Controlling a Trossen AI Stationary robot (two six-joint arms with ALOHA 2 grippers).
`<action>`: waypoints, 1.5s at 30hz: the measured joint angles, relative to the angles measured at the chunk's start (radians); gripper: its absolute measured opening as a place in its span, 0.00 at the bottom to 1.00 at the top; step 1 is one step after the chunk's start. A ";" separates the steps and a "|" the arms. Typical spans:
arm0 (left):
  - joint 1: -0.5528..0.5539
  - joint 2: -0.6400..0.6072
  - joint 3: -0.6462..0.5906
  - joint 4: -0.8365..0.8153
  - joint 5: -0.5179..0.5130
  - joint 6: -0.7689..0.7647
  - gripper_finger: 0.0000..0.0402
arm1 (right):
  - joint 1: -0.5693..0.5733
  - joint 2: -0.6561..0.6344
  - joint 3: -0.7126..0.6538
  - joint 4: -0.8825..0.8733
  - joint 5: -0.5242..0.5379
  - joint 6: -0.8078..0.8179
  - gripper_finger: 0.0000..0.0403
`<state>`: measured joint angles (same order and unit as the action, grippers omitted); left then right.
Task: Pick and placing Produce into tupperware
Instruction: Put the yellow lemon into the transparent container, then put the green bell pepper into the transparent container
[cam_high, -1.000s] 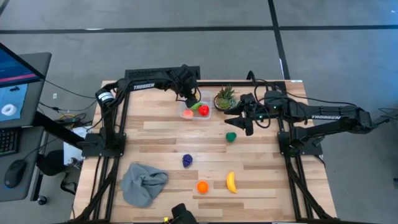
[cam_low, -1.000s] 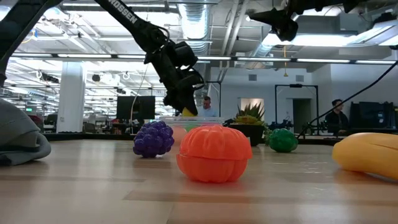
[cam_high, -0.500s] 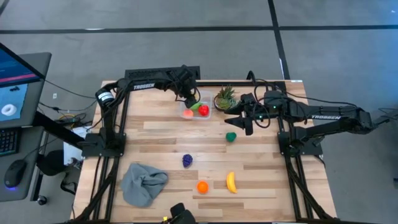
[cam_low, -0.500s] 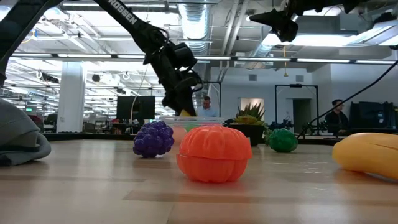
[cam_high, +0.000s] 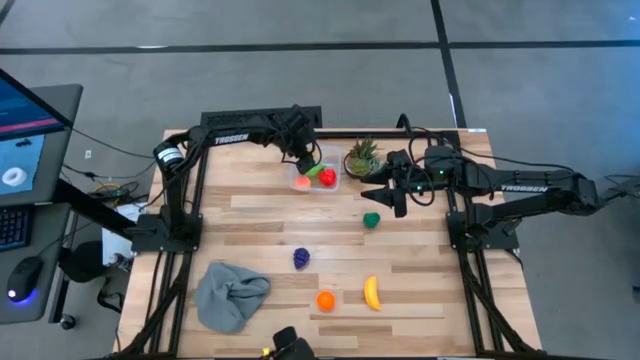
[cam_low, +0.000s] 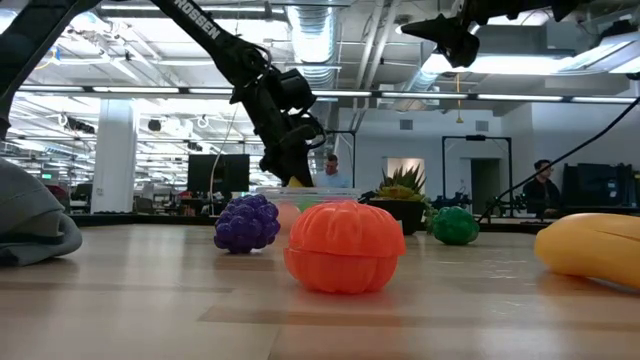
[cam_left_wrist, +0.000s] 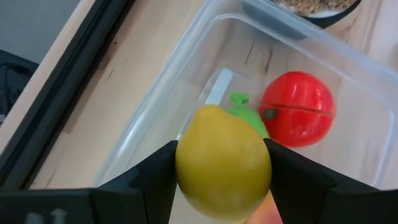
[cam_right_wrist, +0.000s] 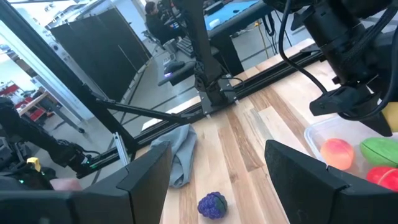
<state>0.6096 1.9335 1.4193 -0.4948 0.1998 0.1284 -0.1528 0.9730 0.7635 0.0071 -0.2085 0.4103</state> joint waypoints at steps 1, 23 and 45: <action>-0.001 0.000 0.000 -0.005 -0.007 0.006 0.51 | 0.000 0.000 0.000 0.000 0.001 0.000 0.70; -0.023 0.064 0.006 -0.039 -0.043 0.041 0.51 | -0.013 0.000 0.000 -0.003 0.002 0.000 0.70; -0.021 0.063 0.090 -0.092 -0.053 0.047 0.66 | -0.011 0.000 0.000 -0.031 0.001 0.000 0.70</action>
<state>0.5888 1.9965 1.5097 -0.5866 0.1471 0.1757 -0.1638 0.9730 0.7635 -0.0235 -0.2077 0.4107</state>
